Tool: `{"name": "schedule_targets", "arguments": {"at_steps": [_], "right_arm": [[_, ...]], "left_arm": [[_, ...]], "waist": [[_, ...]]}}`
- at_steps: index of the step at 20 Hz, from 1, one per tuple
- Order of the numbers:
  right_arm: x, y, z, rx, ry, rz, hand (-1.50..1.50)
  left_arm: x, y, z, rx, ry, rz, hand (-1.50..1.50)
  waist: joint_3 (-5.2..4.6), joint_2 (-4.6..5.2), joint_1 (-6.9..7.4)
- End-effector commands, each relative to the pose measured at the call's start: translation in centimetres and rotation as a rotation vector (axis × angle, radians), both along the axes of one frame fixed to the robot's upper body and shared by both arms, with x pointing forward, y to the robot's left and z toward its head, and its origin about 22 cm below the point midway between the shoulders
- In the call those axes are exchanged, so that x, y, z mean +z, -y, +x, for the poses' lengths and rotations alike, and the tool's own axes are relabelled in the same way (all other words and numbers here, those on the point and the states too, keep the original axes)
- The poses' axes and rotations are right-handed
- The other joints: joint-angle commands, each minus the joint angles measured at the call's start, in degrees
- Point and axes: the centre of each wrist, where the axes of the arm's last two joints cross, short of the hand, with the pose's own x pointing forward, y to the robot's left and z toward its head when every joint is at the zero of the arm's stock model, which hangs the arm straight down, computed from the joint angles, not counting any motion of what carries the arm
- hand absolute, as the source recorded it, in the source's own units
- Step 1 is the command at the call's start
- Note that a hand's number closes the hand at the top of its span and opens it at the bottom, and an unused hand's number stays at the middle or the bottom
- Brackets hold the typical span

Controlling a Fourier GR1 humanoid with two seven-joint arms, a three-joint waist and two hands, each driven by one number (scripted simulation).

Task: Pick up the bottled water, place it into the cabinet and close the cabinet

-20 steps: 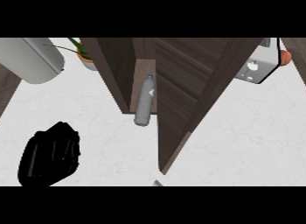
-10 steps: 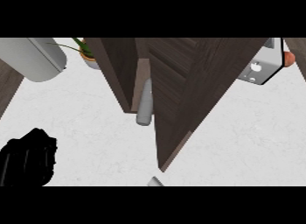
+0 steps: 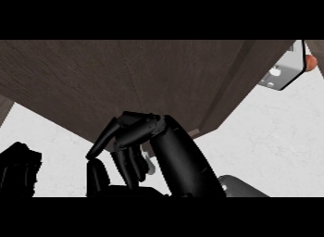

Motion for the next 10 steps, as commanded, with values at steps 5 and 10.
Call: {"name": "schedule_targets", "arguments": {"at_steps": [5,10], "right_arm": [[-2.3,0.6,10.5,0.035,-0.168,0.060,1.50],[-1.0,3.8,16.3,0.006,-0.133,0.049,1.50]], "left_arm": [[0.1,-1.4,-0.9,-0.006,0.001,0.008,1.50],[-0.9,-2.3,-2.6,0.003,0.002,-0.001,1.50]], "waist": [[0.14,0.09,-0.91],[0.11,-0.02,-1.07]]}}
